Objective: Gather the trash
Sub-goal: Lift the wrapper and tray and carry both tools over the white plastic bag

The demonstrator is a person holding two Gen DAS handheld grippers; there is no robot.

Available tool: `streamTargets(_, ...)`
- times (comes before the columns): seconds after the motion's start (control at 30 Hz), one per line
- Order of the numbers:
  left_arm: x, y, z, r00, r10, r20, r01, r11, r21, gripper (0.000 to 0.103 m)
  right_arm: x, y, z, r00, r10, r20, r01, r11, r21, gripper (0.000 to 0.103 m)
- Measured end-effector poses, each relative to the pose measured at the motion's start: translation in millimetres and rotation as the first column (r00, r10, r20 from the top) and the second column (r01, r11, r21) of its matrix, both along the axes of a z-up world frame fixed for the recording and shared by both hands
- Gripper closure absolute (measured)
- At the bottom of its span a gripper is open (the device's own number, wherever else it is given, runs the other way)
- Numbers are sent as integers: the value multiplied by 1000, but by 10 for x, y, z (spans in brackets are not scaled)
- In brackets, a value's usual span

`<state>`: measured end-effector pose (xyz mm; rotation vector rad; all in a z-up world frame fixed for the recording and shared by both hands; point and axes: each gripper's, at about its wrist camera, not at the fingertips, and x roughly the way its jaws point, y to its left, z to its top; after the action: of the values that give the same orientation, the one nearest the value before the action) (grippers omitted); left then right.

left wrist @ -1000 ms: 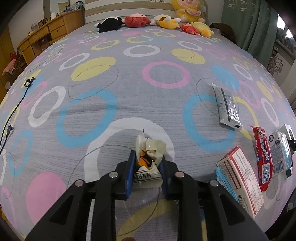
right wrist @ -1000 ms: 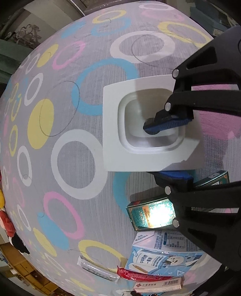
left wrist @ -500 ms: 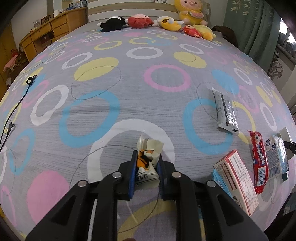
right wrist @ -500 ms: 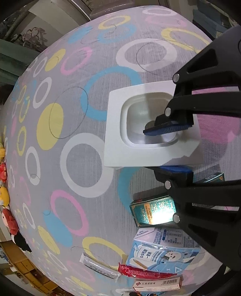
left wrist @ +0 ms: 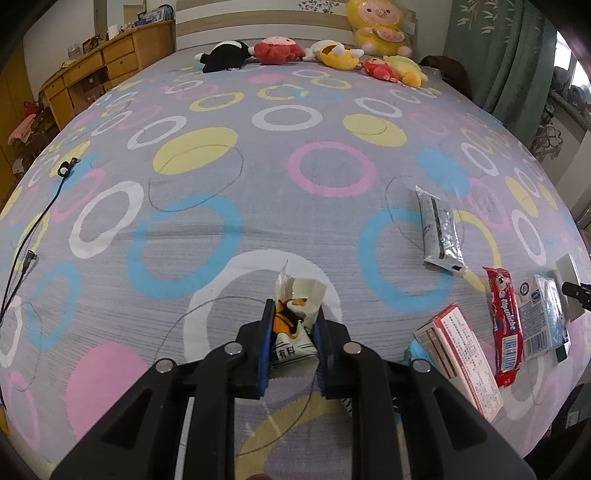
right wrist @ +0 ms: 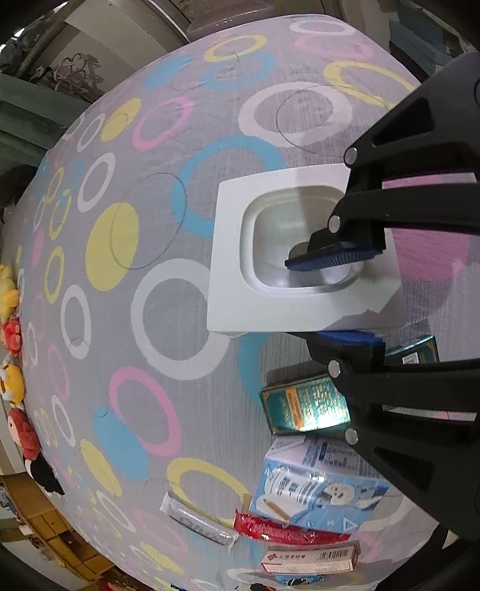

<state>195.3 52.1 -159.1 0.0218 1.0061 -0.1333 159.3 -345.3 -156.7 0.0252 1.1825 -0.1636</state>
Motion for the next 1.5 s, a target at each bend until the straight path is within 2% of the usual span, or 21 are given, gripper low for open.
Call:
streamTargets(0.27,-76,-17,145,1000,-4,14,4,1000,-9,84,-31,51,218,999,13,36,-13,1000,-4,75)
streamTargets(0.7,-468,-153,652,997,-44,70,45,999,-7,84,-395,228,786,992,45,120,-46,999,6,75)
streamTargets(0.9,-777,-225,937,994,-65,93,67,998,-14,84,-742,400,1083,985,73,159,-76,997,18,75)
streamTargets(1.17,-1385,-342,1241,985,-117,124,122,992,-33,84,-1375,752,1363,973,131,191,-138,990,24,75)
streamTargets(1.5,-2102,-471,1249,977,-183,107,188,981,-43,84,-2104,1148,1413,966,175,190,-185,982,34,75)
